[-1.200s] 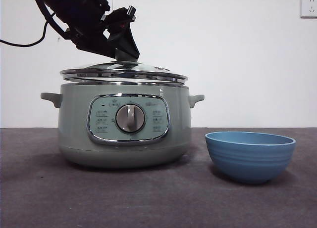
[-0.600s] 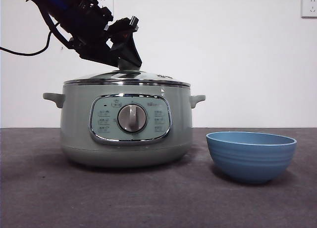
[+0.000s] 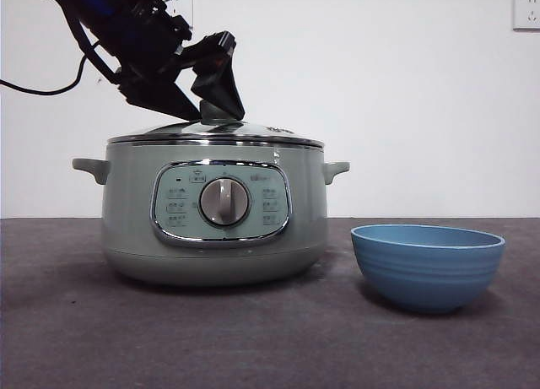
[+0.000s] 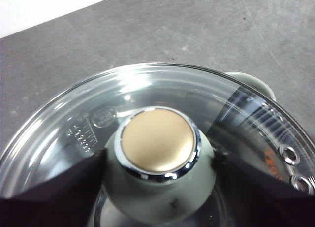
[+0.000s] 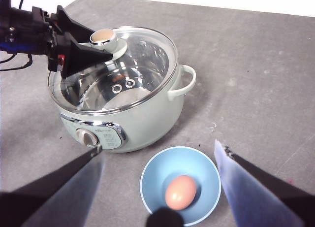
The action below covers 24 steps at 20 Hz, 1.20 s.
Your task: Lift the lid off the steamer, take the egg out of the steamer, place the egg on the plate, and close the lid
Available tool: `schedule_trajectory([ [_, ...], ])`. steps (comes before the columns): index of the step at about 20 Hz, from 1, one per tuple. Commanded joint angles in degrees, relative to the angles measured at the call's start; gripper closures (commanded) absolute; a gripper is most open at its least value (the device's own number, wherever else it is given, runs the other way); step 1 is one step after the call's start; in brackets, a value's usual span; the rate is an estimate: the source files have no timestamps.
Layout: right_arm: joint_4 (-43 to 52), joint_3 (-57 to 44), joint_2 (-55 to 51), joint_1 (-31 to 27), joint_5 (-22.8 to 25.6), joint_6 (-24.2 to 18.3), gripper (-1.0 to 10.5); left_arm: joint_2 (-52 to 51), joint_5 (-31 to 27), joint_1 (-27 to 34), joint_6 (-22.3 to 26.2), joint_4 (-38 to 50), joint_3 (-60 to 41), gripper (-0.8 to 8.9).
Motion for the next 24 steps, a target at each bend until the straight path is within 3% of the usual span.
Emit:
schedule_trajectory([
  [1,0.02,-0.13,-0.13,0.17,-0.09,0.33,5.6,-3.19,-0.02,-0.17,-0.83,-0.70,-0.46,3.33],
  [6,-0.31,-0.13,-0.13,0.17,-0.74,0.31,5.6,-15.41,0.28,-0.20,-0.83,-9.97,-0.46,3.34],
  [9,-2.62,-0.13,-0.07,0.17,-5.38,-0.11,5.7,-25.44,0.85,-0.22,-4.00,-21.68,-0.46,3.45],
  [14,-9.57,-0.13,0.02,0.15,-12.26,-0.22,5.7,-39.21,8.00,-0.22,-6.91,-37.57,-0.46,3.46],
  [20,-16.24,-0.13,0.02,0.15,-16.61,-0.04,5.7,-43.95,13.97,-0.20,-8.39,-50.23,-0.46,3.50],
  [21,-16.74,-0.13,0.02,0.17,-16.59,-0.04,5.7,-43.95,13.92,-0.20,-8.31,-51.54,-0.46,3.79],
  [22,-17.00,-0.13,0.02,0.17,-16.55,-0.04,5.9,-43.95,13.90,-0.20,-8.31,-52.63,-0.46,4.91],
  [23,-17.20,-0.13,0.02,0.17,-16.59,-0.04,6.8,-43.93,13.90,-0.20,-8.31,-52.98,-0.46,6.31],
  [24,-17.38,-0.13,0.02,0.17,-16.55,-0.07,8.8,-43.93,13.88,-0.20,-8.28,-52.87,-0.46,8.14],
])
